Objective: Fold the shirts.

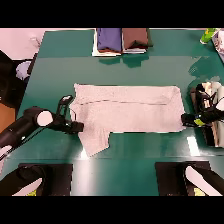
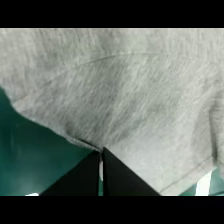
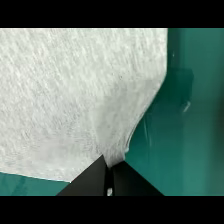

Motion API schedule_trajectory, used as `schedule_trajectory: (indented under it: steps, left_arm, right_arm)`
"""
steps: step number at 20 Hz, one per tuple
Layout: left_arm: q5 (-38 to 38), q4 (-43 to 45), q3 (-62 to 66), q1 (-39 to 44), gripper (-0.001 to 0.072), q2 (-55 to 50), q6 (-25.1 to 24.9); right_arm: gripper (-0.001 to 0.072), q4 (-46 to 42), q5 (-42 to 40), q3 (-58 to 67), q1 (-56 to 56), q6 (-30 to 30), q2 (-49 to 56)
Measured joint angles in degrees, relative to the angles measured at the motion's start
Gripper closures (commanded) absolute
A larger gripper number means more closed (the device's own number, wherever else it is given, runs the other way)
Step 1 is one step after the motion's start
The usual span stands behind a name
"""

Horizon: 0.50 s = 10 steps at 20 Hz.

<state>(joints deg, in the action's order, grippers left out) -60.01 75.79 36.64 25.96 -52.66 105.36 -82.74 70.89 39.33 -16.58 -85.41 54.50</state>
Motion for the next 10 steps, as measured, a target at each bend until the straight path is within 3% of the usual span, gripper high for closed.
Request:
schedule_trajectory:
  steps: [5,10]
  left_arm:
    - [-11.5,4.1,1.8,0.0,0.0688,10.6,0.6]
    - [-14.2,6.8,6.9,-0.1,0.0688,13.8,0.4]
  right_arm:
    - [0.0701,-2.7,6.7,0.0,0.0,0.0,-9.7]
    - [0.0701,-3.9,9.0,2.2,0.1,0.0,-14.4]
